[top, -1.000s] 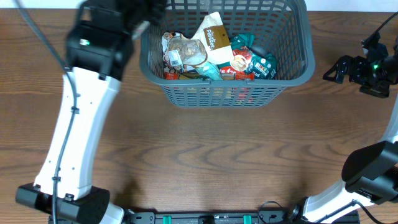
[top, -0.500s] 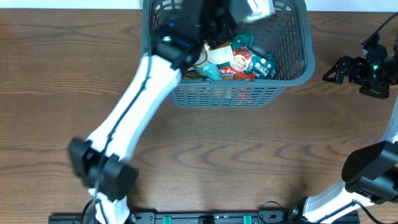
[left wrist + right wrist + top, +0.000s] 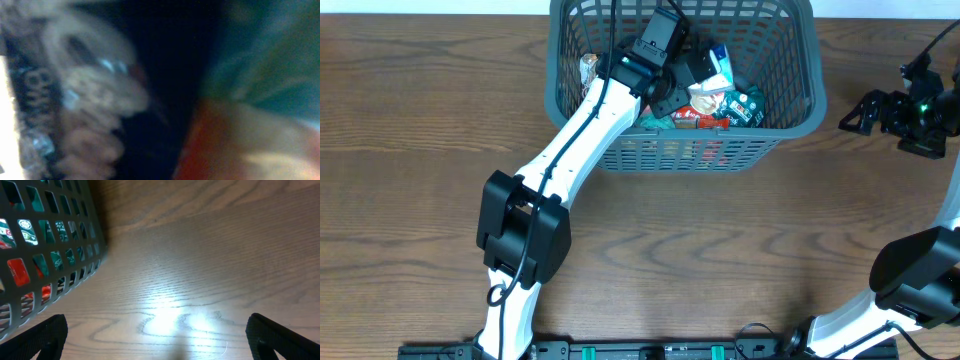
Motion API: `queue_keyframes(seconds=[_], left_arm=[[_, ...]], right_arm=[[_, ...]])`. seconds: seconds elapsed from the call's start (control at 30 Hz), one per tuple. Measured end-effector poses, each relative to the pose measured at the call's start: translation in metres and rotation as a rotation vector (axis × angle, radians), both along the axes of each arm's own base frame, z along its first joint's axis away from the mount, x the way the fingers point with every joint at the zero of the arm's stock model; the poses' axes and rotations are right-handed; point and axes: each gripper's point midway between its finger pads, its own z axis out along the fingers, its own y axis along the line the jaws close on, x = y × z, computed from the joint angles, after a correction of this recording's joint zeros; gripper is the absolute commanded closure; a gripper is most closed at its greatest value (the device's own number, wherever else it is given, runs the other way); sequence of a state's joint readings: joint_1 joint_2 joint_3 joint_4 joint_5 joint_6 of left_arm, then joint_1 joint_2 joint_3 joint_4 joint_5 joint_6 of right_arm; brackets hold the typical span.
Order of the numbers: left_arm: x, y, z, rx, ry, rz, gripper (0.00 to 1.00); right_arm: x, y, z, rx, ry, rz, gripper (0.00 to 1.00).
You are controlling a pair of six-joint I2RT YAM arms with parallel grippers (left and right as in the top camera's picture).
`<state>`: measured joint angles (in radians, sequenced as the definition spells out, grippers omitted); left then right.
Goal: Pack container
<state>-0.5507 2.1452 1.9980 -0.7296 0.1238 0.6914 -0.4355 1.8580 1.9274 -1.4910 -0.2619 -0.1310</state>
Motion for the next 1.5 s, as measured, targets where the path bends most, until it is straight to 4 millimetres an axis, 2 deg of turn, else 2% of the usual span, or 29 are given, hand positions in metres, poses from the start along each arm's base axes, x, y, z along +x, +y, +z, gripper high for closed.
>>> queue_keyframes(seconds=[0.07,0.1,0.13,0.33,0.43,0.53,0.63,0.7,0.77,0.87,0.93,1.0,1.13,1.2,1.27,1.37,1.5], left_arm=[[-0.001,0.001,-0.001,0.004,0.006,-0.001,0.13],[-0.001,0.001,-0.001,0.005,0.005,-0.003,0.04],[-0.001,0.001,-0.001,0.007,0.005,-0.005,0.01],[-0.004,0.002,-0.002,0.009,0.019,0.001,0.01],[-0.005,0.003,0.009,-0.001,0.001,0.002,0.02],[-0.004,0.007,0.038,-0.039,-0.047,0.027,0.01],[0.000,0.022,0.087,-0.108,-0.134,0.097,0.01],[0.003,0.041,0.121,-0.156,-0.188,0.166,0.01],[0.004,0.069,0.154,-0.206,-0.234,0.262,0.01],[0.008,0.122,0.193,-0.277,-0.289,0.426,0.01],[0.009,0.162,0.211,-0.317,-0.312,0.546,0.01],[0.010,0.201,0.219,-0.345,-0.318,0.663,0.01],[0.005,0.267,0.222,-0.370,-0.306,0.863,0.01],[-0.002,0.293,0.217,-0.367,-0.280,0.941,0.01],[-0.010,0.311,0.210,-0.355,-0.246,0.998,0.01],[-0.025,0.327,0.197,-0.329,-0.178,1.062,0.01],[-0.048,0.331,0.183,-0.293,-0.087,1.101,0.02]], right_arm=[[0.000,0.000,0.000,0.000,0.000,0.000,0.01],[0.000,0.000,0.000,0.000,0.000,0.000,0.01],[0.000,0.000,0.000,0.000,0.000,0.000,0.01],[0.003,-0.001,0.000,-0.006,-0.014,0.000,0.01],[0.010,-0.004,0.002,-0.018,-0.040,-0.001,0.01],[0.027,-0.013,0.006,-0.053,-0.110,-0.011,0.01],[0.046,-0.024,0.013,-0.092,-0.191,-0.039,0.01],[0.058,-0.030,0.018,-0.116,-0.243,-0.053,0.01],[0.069,-0.034,0.025,-0.141,-0.293,-0.060,0.01],[0.083,-0.033,0.040,-0.167,-0.359,-0.052,0.01],[0.095,-0.028,0.062,-0.192,-0.428,-0.034,0.01],[0.110,-0.022,0.092,-0.221,-0.522,-0.011,0.01],[0.130,-0.006,0.149,-0.270,-0.698,0.028,0.01],[0.130,0.000,0.165,-0.277,-0.735,0.039,0.01],[0.123,0.007,0.172,-0.272,-0.736,0.047,0.01],[0.109,0.013,0.175,-0.264,-0.715,0.045,0.01],[0.080,0.014,0.183,-0.278,-0.670,0.001,0.01]])
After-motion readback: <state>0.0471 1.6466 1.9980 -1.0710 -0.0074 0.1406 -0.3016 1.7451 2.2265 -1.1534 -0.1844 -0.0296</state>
